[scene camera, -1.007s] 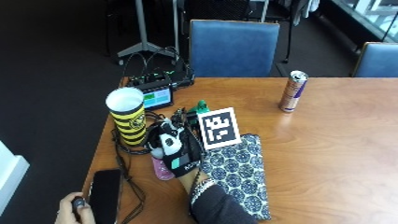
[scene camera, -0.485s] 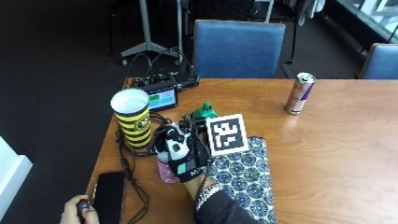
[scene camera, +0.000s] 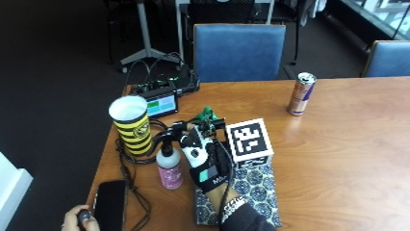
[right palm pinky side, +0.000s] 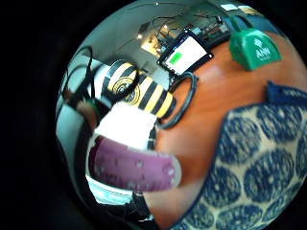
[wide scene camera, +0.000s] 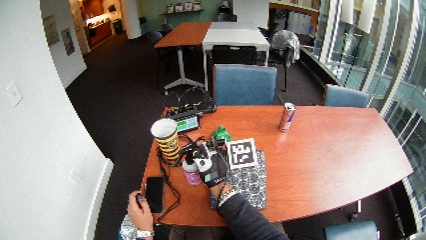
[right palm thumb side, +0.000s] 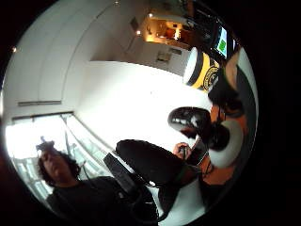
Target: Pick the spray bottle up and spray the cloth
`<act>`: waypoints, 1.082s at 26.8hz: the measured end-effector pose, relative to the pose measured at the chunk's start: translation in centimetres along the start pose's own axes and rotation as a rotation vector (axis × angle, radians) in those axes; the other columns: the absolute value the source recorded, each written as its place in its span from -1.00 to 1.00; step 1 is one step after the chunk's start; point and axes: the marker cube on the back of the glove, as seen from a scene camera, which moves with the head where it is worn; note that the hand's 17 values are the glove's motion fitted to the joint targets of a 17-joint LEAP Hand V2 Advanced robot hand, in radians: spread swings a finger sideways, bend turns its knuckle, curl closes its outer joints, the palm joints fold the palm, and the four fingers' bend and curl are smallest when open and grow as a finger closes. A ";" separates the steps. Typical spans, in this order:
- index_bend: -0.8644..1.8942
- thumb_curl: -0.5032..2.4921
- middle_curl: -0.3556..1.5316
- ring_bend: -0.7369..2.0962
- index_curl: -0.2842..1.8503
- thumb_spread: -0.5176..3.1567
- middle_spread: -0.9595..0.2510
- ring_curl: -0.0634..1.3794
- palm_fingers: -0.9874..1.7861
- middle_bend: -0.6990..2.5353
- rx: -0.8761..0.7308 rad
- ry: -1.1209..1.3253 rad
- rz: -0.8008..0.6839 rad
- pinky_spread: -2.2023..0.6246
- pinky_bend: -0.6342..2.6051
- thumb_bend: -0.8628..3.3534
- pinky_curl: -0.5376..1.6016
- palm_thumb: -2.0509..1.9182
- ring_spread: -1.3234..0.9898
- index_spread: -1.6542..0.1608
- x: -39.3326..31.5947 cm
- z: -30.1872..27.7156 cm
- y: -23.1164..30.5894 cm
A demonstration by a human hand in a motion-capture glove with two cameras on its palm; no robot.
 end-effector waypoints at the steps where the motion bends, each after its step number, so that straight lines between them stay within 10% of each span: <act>1: -0.20 -0.51 -0.15 -0.04 -0.25 -0.18 0.29 -0.33 0.44 -0.26 -0.030 0.025 0.016 0.49 -0.39 -0.60 -0.15 0.11 0.02 0.51 -0.3 -0.3 0.2; 16: -0.26 -0.49 -0.23 -0.22 -0.36 -0.24 0.44 -0.44 0.00 -0.42 -0.427 0.806 -0.091 0.71 -0.43 -0.61 -0.17 0.10 0.12 0.42 -3.3 -4.9 7.1; 29: -0.26 -0.48 -0.25 -0.28 -0.39 -0.24 0.42 -0.49 0.00 -0.45 -0.517 1.050 -0.132 0.73 -0.46 -0.61 -0.19 0.09 0.11 0.37 -3.8 -5.6 12.7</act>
